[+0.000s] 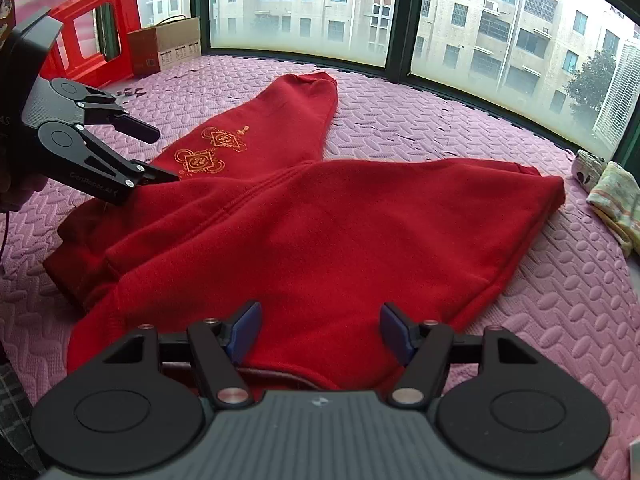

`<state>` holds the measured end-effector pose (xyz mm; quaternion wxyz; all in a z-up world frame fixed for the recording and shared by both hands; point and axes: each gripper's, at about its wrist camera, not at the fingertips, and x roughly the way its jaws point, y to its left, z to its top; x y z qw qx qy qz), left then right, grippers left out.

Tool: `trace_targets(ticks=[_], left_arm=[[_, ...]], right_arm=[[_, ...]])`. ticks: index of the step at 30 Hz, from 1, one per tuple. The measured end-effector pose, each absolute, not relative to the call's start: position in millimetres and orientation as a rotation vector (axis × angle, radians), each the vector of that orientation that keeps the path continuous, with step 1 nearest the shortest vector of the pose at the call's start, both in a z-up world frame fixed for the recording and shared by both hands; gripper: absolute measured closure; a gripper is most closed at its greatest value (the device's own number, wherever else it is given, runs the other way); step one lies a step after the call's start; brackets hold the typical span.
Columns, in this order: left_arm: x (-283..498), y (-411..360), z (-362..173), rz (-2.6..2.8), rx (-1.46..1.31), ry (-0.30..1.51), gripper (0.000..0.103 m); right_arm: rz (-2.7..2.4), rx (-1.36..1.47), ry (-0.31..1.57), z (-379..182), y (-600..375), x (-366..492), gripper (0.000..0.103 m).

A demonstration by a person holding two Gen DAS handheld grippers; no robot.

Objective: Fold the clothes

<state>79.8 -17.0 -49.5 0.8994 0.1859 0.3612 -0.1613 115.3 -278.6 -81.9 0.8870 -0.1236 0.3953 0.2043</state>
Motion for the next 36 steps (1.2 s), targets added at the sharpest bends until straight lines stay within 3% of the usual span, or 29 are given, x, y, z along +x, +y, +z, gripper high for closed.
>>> trace_targets(ticks=[8,10,11,13,15,18,21,28,31,33,36], left_arm=[[57.6,13.0,-39.0,-0.251,0.19,0.791,0.031],[52.2,16.3,-38.0,-0.271,0.119,0.818,0.034],[50.3,17.0,-38.5,-0.281,0.093,0.831,0.037],[48.7,15.5,-41.0,-0.303,0.063,0.852,0.055],[48.6,14.2,-43.3,-0.311,0.037,0.865,0.068],[46.9,14.0,-42.0,-0.302,0.027,0.864,0.082],[43.4,16.4,-38.3,-0.289,0.038,0.855,0.088],[35.6,18.5,-37.5,-0.295,0.086,0.854,0.088],[35.2,16.3,-36.4,-0.298,0.108,0.853,0.088],[35.4,15.6,-36.8,-0.299,0.116,0.855,0.088],[34.8,17.7,-37.3,-0.296,0.116,0.858,0.088]], right_arm=[[0.336,-0.201,0.853,-74.3,-304.5,94.9,0.038],[0.331,-0.166,0.855,-75.5,-305.3,94.3,0.048],[0.329,-0.15,0.856,-76.5,-305.4,94.2,0.049],[0.326,-0.124,0.85,-77.9,-304.6,94.8,0.054],[0.32,-0.114,0.844,-77.6,-302.7,94.8,0.07],[0.301,-0.119,0.832,-77.0,-299.5,93.5,0.09],[0.277,-0.147,0.823,-74.8,-302.7,86.5,0.095],[0.27,-0.175,0.794,-63.5,-302.4,82.3,0.092],[0.356,-0.142,0.757,-56.4,-287.4,83.4,0.077],[0.409,-0.123,0.736,-53.7,-275.2,85.2,0.061],[0.486,-0.115,0.752,-60.7,-254.7,89.6,0.061]])
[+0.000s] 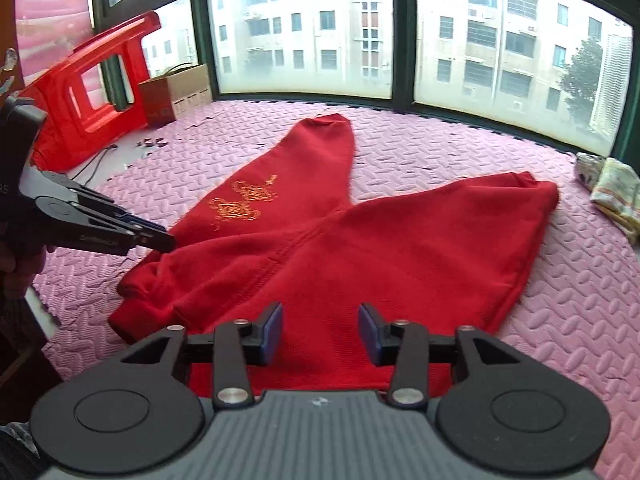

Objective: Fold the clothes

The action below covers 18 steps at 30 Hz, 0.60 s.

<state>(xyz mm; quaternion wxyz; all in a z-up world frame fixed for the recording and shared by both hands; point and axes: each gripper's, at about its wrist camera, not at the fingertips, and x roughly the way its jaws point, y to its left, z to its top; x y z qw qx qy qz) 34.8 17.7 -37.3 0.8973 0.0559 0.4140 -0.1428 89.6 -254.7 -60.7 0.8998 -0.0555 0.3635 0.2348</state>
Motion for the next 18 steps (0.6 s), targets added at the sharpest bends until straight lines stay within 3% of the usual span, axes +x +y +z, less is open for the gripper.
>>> trace_targets(ticks=[12,18], left_arm=[[27.4,29.5,-36.9,-0.3,0.097,0.87,0.087],[24.5,31.3,-28.4,-0.319,0.106,0.868,0.082]], right_arm=[[0.506,-0.143,0.863,-64.2,-281.2,76.0,0.062],[0.406,-0.145,0.763,-48.8,-300.2,125.4,0.061]])
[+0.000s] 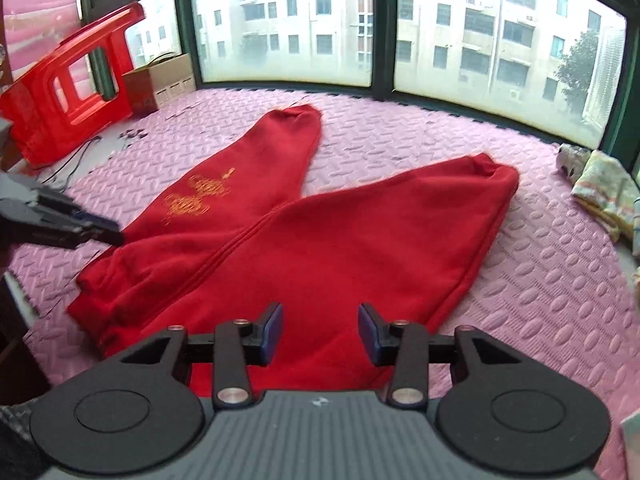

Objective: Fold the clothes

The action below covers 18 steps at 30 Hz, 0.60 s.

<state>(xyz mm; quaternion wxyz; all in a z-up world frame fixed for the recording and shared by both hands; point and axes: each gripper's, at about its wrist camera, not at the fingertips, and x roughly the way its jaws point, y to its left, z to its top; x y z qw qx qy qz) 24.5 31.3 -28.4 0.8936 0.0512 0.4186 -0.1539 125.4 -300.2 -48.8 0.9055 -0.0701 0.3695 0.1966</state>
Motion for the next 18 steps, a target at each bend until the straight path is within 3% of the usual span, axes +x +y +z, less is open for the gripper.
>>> trace_targets(ticks=[9,14,16,18], left_arm=[[25.2,18.0,-4.3,-0.355,0.113,0.826,0.06],[31.5,-12.3,-5.4,-0.442,0.112,0.831,0.059],[33.0,-25.9,-8.1,-0.483,0.118,0.838,0.059],[31.4,-37.5,-9.0,-0.531,0.118,0.838,0.059]], right_arm=[[0.229,-0.166,0.714,-64.5,-327.5,252.2,0.057],[0.143,-0.211,0.779,-94.0,-340.0,293.4,0.058],[0.084,-0.198,0.794,-102.6,-353.2,295.4,0.053],[0.022,-0.165,0.799,-103.0,-366.0,291.5,0.053]])
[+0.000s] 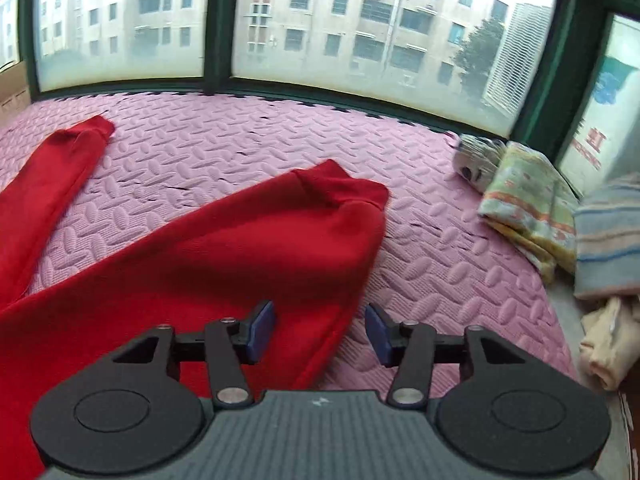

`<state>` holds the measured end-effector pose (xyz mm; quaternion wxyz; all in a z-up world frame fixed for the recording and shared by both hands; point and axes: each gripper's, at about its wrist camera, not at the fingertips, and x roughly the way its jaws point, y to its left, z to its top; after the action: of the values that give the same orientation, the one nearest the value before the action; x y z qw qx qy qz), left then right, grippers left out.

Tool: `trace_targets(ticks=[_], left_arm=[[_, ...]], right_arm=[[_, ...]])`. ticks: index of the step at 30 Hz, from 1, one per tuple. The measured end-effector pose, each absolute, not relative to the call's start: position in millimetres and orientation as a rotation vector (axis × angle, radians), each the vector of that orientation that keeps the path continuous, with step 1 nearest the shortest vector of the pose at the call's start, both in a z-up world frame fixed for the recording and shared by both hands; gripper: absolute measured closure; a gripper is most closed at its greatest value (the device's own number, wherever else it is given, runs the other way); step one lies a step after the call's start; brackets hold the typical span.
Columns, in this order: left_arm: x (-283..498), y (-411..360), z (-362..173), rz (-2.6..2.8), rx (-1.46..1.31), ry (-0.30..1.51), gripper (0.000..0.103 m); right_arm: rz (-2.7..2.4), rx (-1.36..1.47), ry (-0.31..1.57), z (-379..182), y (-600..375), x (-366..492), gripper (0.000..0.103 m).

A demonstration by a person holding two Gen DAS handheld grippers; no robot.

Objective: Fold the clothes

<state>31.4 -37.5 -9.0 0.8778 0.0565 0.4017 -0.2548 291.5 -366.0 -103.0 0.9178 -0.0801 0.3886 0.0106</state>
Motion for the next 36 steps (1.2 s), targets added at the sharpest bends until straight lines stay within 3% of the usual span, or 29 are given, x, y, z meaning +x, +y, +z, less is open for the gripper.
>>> trace_targets(ticks=[9,17,26,28,29,36], left_arm=[[21.5,-80.3,-21.9,-0.665,0.171,0.86,0.055],[20.6,-84.4,-26.1,-0.675,0.184,0.874,0.053],[21.5,-80.7,-24.6,-0.688,0.168,0.881,0.052],[20.1,-80.6,-23.7,-0.689,0.171,0.879,0.052],[19.4,-80.2,-23.2,-0.69,0.171,0.877,0.052],[19.4,-80.9,-23.1,-0.694,0.179,0.875,0.052]], right_arm=[[0.132,-0.15,0.705,-75.6,-346.6,298.3,0.056],[0.28,-0.12,0.737,-96.1,-308.1,323.2,0.053],[0.112,-0.089,0.738,-108.8,-362.0,315.9,0.054],[0.087,-0.089,0.734,-108.5,-370.5,313.3,0.06],[0.055,-0.102,0.726,-107.9,-375.8,310.9,0.068],[-0.022,-0.129,0.686,-101.5,-380.3,307.9,0.068]])
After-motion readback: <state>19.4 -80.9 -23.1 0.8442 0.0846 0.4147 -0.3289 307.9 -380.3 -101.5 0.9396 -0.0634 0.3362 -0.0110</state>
